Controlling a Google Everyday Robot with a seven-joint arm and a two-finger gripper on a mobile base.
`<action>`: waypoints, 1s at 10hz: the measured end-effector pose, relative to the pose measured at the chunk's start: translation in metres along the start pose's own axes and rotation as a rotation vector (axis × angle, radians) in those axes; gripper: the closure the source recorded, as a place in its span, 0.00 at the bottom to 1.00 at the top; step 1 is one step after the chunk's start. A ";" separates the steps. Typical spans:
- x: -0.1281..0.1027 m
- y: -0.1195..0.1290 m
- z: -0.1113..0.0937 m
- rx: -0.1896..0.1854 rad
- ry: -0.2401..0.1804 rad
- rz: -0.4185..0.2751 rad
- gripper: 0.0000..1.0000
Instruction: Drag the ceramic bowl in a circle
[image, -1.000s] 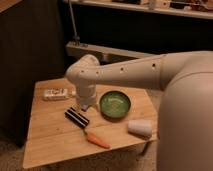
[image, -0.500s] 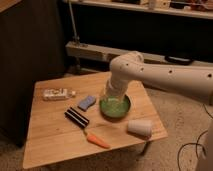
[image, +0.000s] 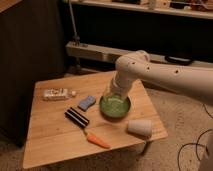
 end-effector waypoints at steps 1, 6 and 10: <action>0.000 0.001 0.000 -0.002 0.002 -0.003 0.35; -0.039 -0.035 -0.001 -0.049 0.033 -0.028 0.35; -0.094 -0.101 -0.005 0.004 0.013 0.012 0.35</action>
